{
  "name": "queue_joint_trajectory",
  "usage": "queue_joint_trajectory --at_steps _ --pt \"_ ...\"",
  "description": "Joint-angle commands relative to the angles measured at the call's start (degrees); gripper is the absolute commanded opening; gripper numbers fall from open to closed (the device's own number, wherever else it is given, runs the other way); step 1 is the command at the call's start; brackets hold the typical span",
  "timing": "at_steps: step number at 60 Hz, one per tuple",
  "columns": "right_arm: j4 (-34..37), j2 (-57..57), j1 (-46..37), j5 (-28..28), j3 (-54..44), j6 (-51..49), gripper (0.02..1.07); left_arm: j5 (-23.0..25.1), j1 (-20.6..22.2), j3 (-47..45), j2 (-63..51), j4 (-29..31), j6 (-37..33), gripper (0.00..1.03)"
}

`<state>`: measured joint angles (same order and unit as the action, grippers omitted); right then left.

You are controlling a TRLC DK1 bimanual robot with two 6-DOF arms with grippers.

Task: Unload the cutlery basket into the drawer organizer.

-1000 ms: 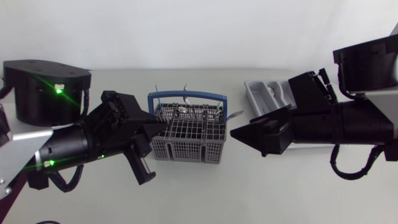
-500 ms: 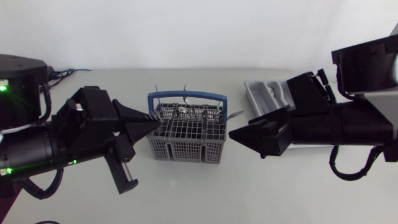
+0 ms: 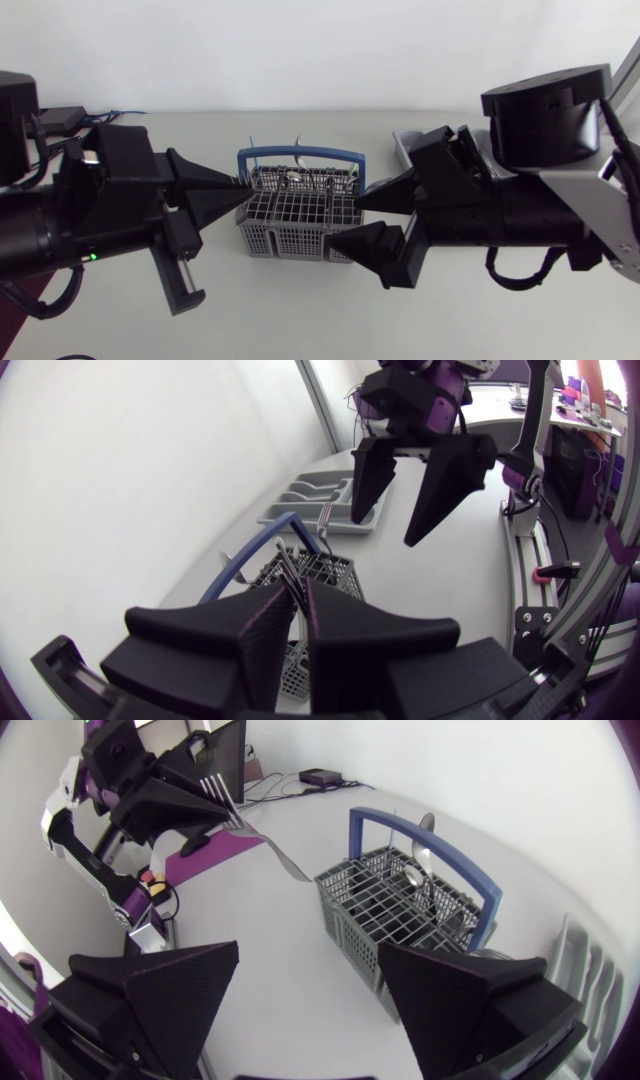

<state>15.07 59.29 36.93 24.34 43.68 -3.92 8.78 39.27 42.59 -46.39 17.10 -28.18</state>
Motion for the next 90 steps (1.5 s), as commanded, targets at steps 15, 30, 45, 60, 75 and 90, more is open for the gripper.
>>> queue_joint_trajectory --at_steps 15,30,45,60,75,90 --pt "-1.45 1.97 2.10 -2.28 -2.28 -14.18 1.02 10.74 -3.23 6.98 -2.65 1.71 4.98 0.26" --pt "-11.20 0.13 3.41 -6.85 -5.98 -10.75 1.02 12.05 -3.67 9.79 -7.75 -1.72 13.68 0.26" --pt "-15.95 0.30 6.93 -11.68 -7.21 -8.91 1.02 12.14 -3.23 12.08 -9.77 -4.18 19.04 0.27" --pt "-6.72 -4.71 1.92 -7.02 -9.14 -14.01 1.02 14.34 -6.22 8.56 -11.26 -2.25 10.43 0.27" --pt "3.56 -9.89 -2.56 -2.89 -9.32 -18.84 1.02 15.22 -6.75 8.83 -13.02 9.35 -10.58 0.60" --pt "6.81 -10.60 -3.09 -0.96 -10.37 -20.60 1.02 12.58 -3.49 6.10 -14.08 17.61 -32.11 0.92"
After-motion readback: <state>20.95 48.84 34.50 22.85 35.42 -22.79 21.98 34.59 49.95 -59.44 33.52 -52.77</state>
